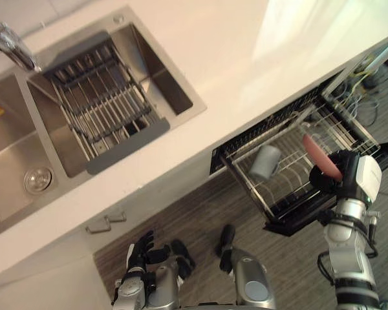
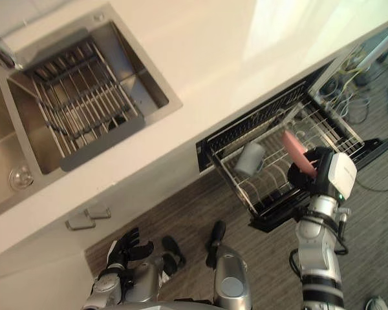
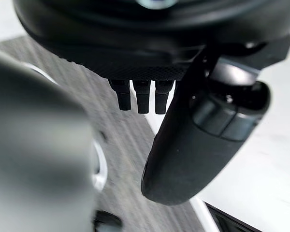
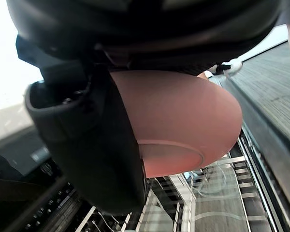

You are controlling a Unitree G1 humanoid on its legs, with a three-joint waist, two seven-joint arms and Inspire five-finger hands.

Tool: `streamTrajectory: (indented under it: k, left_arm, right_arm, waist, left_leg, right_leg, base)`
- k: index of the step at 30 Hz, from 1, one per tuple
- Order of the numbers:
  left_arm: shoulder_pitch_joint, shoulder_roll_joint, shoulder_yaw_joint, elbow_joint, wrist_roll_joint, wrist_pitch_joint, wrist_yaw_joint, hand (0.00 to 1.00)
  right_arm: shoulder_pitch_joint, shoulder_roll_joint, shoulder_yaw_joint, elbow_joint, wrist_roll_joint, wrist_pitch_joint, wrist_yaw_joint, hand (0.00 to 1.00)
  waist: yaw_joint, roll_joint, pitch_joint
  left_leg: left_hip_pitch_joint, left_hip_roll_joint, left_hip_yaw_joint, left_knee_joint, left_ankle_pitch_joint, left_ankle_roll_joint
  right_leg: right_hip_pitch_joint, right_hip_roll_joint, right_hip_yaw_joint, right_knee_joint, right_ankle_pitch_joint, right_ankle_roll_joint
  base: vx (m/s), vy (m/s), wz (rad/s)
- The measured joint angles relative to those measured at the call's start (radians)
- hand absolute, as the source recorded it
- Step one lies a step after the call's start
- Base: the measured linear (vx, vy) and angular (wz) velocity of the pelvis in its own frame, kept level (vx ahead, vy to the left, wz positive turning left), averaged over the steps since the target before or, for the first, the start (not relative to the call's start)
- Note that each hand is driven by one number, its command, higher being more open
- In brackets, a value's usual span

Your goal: Walk over to the sink, pick up the cup, carry it to the dishwasher, place the cup inside the dishwasher, then close the dishwasher door

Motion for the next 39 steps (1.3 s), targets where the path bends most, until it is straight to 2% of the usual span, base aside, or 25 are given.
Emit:
streamTrajectory:
  k: [3,4,8,11,16,19,23,27,30,31,35,39]
  left_arm:
    - [-0.024,-0.003,0.000,0.008,-0.012,-0.008,0.003,0.90]
    - [-0.028,-0.003,0.000,0.010,-0.012,-0.013,0.006,0.90]
    - [-0.056,-0.005,0.000,0.034,-0.022,-0.028,0.023,0.90]
    - [-0.079,-0.005,0.000,0.051,-0.032,-0.038,0.031,0.90]
    - [-0.106,-0.006,0.000,0.068,-0.052,-0.038,0.038,0.90]
    - [-0.106,-0.008,0.000,0.067,-0.052,-0.041,0.043,0.90]
    - [-0.111,-0.009,0.001,0.059,-0.052,-0.041,0.043,0.90]
    - [-0.111,-0.005,0.002,0.035,-0.052,-0.033,0.041,0.90]
    - [-0.106,-0.005,0.018,0.029,-0.050,-0.017,0.033,0.90]
    - [-0.102,-0.001,0.025,0.027,-0.049,-0.013,0.031,0.90]
    - [-0.096,0.008,0.034,0.026,-0.047,-0.006,0.015,0.90]
    - [-0.058,0.012,0.063,-0.001,-0.030,0.001,0.013,0.90]
  right_arm:
    - [-0.146,-0.075,0.014,0.193,0.041,0.009,-0.012,0.30]
    - [-0.189,-0.096,0.026,0.242,0.058,0.012,-0.015,0.90]
    - [-0.323,-0.162,0.060,0.385,0.120,0.017,-0.021,0.90]
    - [-0.381,-0.182,0.077,0.433,0.157,0.022,-0.033,0.90]
    - [-0.412,-0.184,0.090,0.426,0.196,0.025,-0.036,0.90]
    - [-0.403,-0.166,0.091,0.352,0.235,0.021,-0.036,0.90]
    - [-0.339,-0.119,0.092,0.200,0.296,-0.014,-0.033,0.90]
    - [-0.192,-0.048,0.085,-0.025,0.361,-0.048,-0.003,0.90]
    - [-0.069,0.025,0.060,-0.185,0.404,-0.106,0.020,0.90]
    - [-0.021,0.062,0.039,-0.225,0.421,-0.127,0.028,0.90]
    - [0.088,0.174,-0.127,-0.247,0.451,-0.152,0.028,0.90]
    - [0.154,0.240,-0.275,-0.151,0.521,-0.153,-0.012,0.90]
  waist:
    - [0.023,0.016,0.018]
    - [0.023,0.021,0.021]
    - [0.040,0.033,0.033]
    - [0.045,0.033,0.046]
    - [0.053,0.032,0.054]
    - [0.058,0.030,0.055]
    - [0.060,0.015,0.064]
    - [0.059,-0.004,0.073]
    - [0.051,-0.020,0.074]
    - [0.049,-0.032,0.073]
    - [0.046,-0.062,0.061]
    - [0.023,-0.084,0.046]
  left_leg:
    - [-0.042,-0.021,-0.007,0.001,0.008,0.014]
    - [-0.058,-0.027,-0.010,0.002,0.011,0.019]
    - [-0.117,-0.059,-0.087,0.017,0.016,0.036]
    - [-0.141,-0.067,-0.095,0.029,0.012,0.044]
    - [-0.175,-0.070,-0.116,0.047,0.012,0.050]
    - [-0.175,-0.073,-0.136,0.052,0.008,0.051]
    - [-0.167,-0.072,-0.145,0.054,0.006,0.049]
    - [-0.128,-0.067,-0.143,0.047,-0.005,0.038]
    - [-0.092,-0.068,-0.137,0.035,-0.008,0.034]
    - [-0.071,-0.068,-0.132,0.026,-0.009,0.034]
    - [-0.022,-0.072,-0.125,0.001,-0.016,0.022]
    - [0.009,-0.079,-0.123,-0.024,-0.013,0.024]
  right_leg:
    - [-0.041,-0.007,0.021,-0.027,0.041,0.003]
    - [-0.052,-0.008,0.025,-0.040,0.056,0.003]
    - [-0.083,-0.008,0.047,-0.099,0.117,0.010]
    - [-0.092,-0.009,0.050,-0.125,0.141,0.012]
    - [-0.105,-0.008,0.043,-0.142,0.157,0.011]
    - [-0.104,-0.006,0.052,-0.143,0.159,0.011]
    - [-0.098,0.000,0.062,-0.144,0.160,0.010]
    - [-0.058,0.010,0.067,-0.160,0.160,0.010]
    - [-0.025,0.013,0.072,-0.173,0.160,0.010]
    - [-0.007,0.014,0.077,-0.179,0.158,0.012]
    - [0.034,0.015,0.082,-0.192,0.154,0.018]
    - [0.054,0.013,0.084,-0.194,0.144,0.028]
  base:
    - [-0.08,0.073,-0.15]
    - [-0.06,0.080,-0.16]
    - [-0.03,0.088,-0.14]
    - [-0.02,0.092,-0.05]
    - [0.00,0.061,0.05]
    - [0.04,0.046,-0.08]
    - [0.03,0.022,-0.08]
    - [0.03,0.026,-0.04]
    - [0.05,0.048,-0.06]
    - [0.05,0.054,-0.09]
    - [0.05,0.061,-0.05]
    - [0.07,0.058,-0.02]
